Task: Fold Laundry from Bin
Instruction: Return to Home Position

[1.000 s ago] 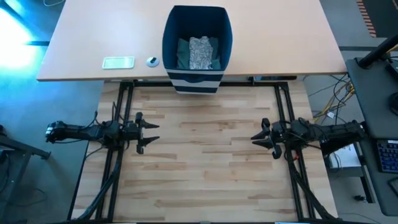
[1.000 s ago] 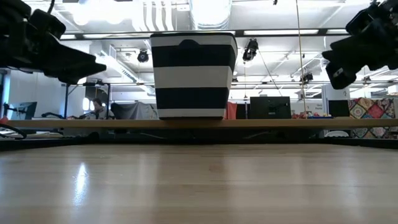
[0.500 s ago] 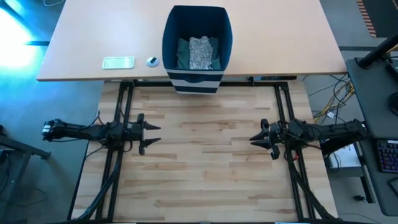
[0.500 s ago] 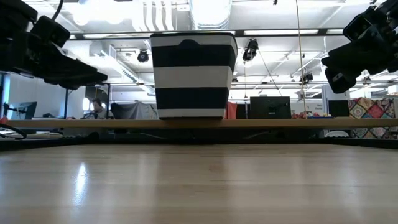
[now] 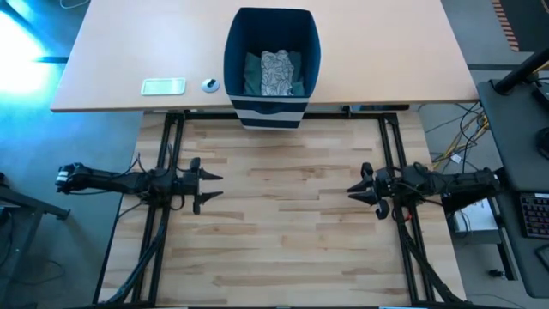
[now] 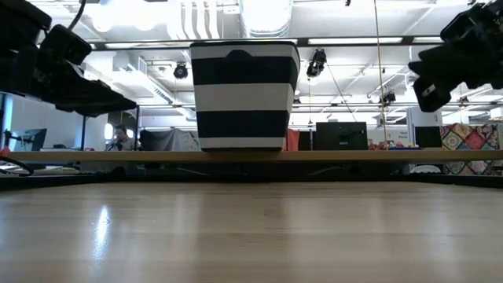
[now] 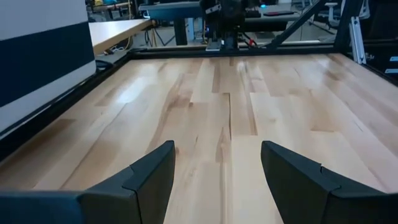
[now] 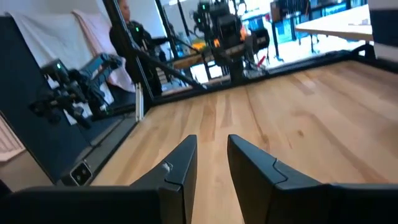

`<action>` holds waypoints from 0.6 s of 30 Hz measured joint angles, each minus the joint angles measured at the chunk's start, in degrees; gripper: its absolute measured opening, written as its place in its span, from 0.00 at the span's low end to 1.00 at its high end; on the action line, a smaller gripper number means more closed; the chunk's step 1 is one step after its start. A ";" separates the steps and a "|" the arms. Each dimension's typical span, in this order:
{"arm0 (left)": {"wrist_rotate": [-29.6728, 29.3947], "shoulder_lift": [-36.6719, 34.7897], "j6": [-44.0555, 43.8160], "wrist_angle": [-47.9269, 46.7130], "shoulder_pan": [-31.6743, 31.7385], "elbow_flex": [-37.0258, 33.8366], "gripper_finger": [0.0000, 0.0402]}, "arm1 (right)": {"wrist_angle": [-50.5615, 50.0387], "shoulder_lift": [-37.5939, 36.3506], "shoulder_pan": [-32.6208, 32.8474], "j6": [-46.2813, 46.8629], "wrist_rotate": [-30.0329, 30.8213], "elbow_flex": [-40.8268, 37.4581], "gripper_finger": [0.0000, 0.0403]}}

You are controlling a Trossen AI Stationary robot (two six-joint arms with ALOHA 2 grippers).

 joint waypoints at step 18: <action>0.00 1.32 0.00 -0.02 0.00 0.02 0.55 | -0.19 -2.60 -0.85 0.00 0.13 -0.06 0.20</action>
